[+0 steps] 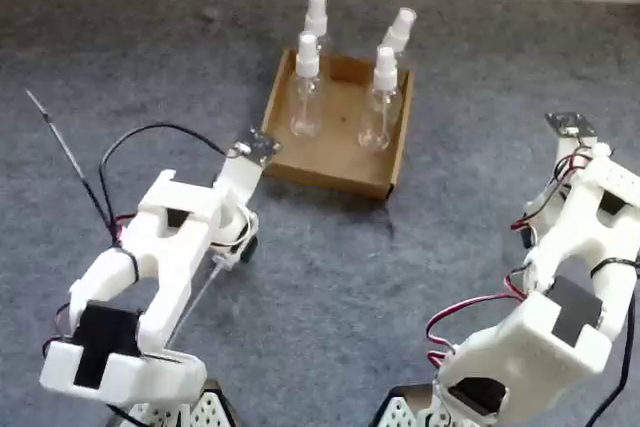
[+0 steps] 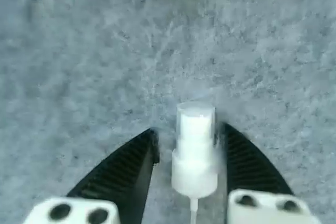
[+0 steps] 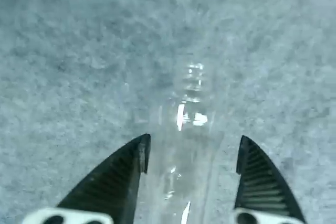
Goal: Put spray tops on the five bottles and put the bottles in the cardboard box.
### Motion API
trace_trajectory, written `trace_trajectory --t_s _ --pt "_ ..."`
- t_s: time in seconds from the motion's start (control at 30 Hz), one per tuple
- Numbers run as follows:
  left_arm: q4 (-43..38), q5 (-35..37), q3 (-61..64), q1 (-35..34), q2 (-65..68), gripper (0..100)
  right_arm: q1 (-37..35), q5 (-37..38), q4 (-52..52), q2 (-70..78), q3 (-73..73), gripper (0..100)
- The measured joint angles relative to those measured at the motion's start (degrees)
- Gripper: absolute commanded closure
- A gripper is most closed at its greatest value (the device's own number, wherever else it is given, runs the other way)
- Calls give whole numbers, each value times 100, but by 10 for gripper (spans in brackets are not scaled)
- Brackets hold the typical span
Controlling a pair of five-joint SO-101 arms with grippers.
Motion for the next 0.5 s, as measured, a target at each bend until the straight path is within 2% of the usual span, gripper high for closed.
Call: trace_trajectory --t_s 0.07,0.5 --pt "0 9 -44 53 44 998 18 0 0 0 0 785" --pt "0 9 -62 132 70 992 9 0 9 0 0 785"
